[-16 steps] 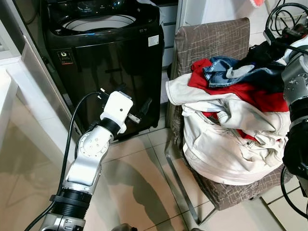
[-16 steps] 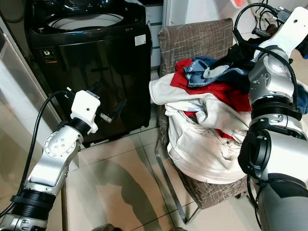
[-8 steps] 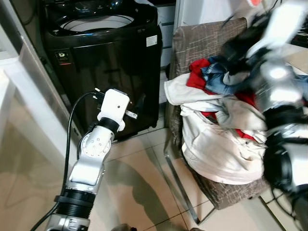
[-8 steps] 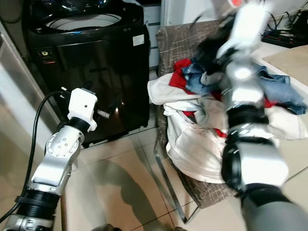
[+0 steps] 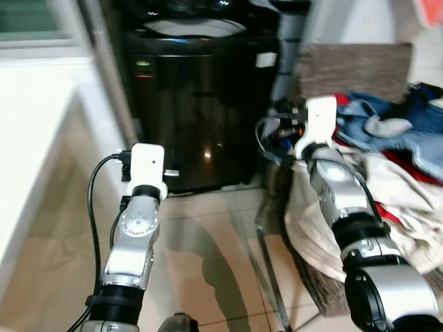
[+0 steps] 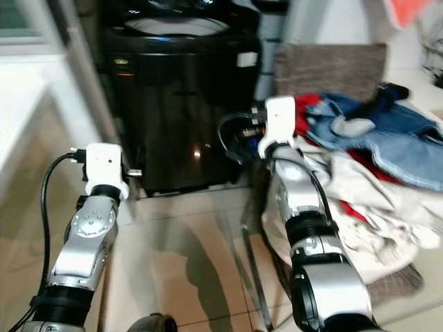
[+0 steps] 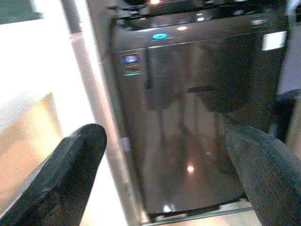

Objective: Clothes washing

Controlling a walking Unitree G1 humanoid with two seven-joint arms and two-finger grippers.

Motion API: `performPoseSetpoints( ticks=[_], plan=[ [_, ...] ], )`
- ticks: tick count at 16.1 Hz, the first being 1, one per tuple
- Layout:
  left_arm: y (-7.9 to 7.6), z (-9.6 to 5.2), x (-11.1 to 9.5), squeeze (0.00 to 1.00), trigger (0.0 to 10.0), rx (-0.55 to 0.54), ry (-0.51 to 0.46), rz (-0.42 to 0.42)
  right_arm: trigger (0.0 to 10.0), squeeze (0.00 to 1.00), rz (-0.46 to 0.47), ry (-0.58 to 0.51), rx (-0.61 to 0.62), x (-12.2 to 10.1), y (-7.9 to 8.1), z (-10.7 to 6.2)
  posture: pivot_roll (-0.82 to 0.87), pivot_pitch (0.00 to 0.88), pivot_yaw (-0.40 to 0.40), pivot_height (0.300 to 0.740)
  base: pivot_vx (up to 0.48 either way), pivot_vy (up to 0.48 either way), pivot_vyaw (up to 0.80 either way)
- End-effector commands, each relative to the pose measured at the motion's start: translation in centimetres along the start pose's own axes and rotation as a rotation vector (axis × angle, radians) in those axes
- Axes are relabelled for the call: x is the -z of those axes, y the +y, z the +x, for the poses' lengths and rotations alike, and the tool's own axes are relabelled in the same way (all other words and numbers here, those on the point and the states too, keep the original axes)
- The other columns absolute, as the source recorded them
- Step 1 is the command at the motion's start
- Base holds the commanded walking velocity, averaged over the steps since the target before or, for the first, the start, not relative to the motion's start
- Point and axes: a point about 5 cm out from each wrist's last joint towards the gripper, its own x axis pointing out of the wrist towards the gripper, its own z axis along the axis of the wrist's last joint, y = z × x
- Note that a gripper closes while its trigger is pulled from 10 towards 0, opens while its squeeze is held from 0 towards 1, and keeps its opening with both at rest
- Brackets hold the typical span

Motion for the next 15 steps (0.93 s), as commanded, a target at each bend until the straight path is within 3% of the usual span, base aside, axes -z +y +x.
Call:
performPoseSetpoints(
  ticks=[1,3,6,8,11,13,15],
  plan=[
    [0.1,-0.2,0.4,0.0,10.0,-0.014,0.023,0.043,0.0,0.0,-0.017,-0.022,0.016,-0.4,-0.7,-0.3,0.02,0.0,-0.029,0.74,0.0,0.0,0.65],
    [0.2,-0.1,0.4,0.0,10.0,-0.007,0.019,0.101,0.0,0.0,-0.035,-0.009,0.054,0.1,-1.2,-0.6,0.01,0.0,-0.028,0.74,0.0,0.0,0.6],
    [-0.1,0.0,-0.2,0.0,10.0,0.022,-0.024,0.148,0.0,0.0,-0.062,0.028,0.07,1.1,-1.3,-1.0,0.01,0.0,-0.022,0.74,0.0,0.0,0.0],
    [-0.4,-0.1,-0.2,0.0,10.0,0.038,-0.025,0.133,0.0,0.0,-0.012,0.033,0.056,1.8,-1.2,-1.4,0.01,0.0,-0.021,0.74,0.0,0.0,0.0],
    [-0.3,-0.5,0.3,0.0,10.0,0.038,-0.007,0.142,0.0,0.0,-0.032,0.079,0.06,3.2,-1.0,-2.1,0.02,0.0,-0.027,0.74,0.0,0.0,0.62],
    [-0.3,-0.6,0.2,0.0,10.0,0.059,-0.016,0.138,0.0,0.0,-0.02,0.079,0.066,3.4,-0.9,-2.3,0.02,0.0,-0.028,0.74,0.0,0.0,0.0],
    [-0.6,-0.5,-0.8,0.0,10.0,0.08,-0.062,0.11,0.0,0.0,-0.01,0.064,0.059,3.2,-0.5,-2.2,0.02,0.0,-0.028,0.74,0.414,0.0,0.0]
  ],
)
